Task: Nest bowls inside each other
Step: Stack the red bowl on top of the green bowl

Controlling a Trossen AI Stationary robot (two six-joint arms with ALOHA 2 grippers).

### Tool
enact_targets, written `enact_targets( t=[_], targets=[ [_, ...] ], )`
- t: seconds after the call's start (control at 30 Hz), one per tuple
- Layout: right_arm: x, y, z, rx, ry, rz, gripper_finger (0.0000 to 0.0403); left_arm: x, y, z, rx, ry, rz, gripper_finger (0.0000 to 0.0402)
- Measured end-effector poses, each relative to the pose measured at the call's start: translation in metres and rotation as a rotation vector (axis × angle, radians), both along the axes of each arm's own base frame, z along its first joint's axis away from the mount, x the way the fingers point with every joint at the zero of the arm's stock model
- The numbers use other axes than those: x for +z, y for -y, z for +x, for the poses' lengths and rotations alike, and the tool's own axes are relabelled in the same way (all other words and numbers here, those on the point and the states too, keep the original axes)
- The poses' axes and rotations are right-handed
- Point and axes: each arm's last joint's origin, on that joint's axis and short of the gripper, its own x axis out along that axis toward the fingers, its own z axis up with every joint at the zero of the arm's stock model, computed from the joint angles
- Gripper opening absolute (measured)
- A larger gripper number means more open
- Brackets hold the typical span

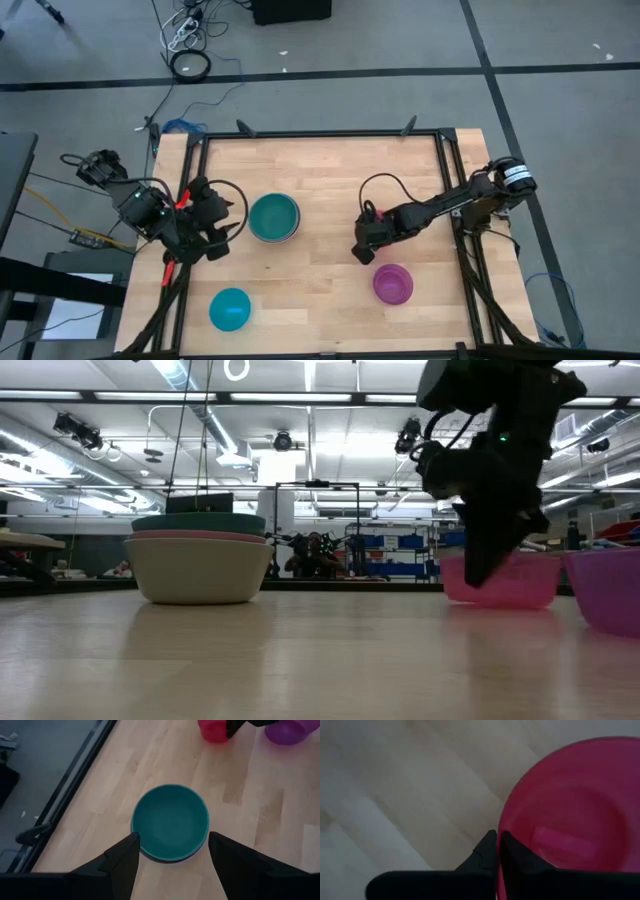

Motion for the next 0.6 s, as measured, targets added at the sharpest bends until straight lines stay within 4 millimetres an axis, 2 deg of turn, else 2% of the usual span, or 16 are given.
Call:
enact_targets(
  t=[0.13, 0.33, 0.43, 0.53, 0.6],
  targets=[
    [0.022, 0.004, 0.017, 0.056, 0.080, -0.048, 0.0001, 0.000, -0.001, 0.000, 0.010, 0.015, 0.020, 0.0245],
    [0.077, 0.019, 0.053, 0.159, 0.292, -0.187, 0.0000, 0.001, -0.001, 0.001, 0.019, 0.032, 0.035, 0.0245],
    [0.098, 0.025, 0.069, 0.209, 0.387, -0.248, 0.0000, 0.002, -0.001, 0.001, 0.026, 0.046, 0.048, 0.0245],
    [0.110, 0.029, 0.089, 0.264, 0.438, -0.299, 0.0000, 0.002, -0.002, 0.001, 0.033, 0.057, 0.063, 0.0245],
    [0.111, 0.028, 0.105, 0.315, 0.438, -0.318, 0.0000, 0.002, -0.002, 0.001, 0.036, 0.061, 0.066, 0.0245]
  ],
)
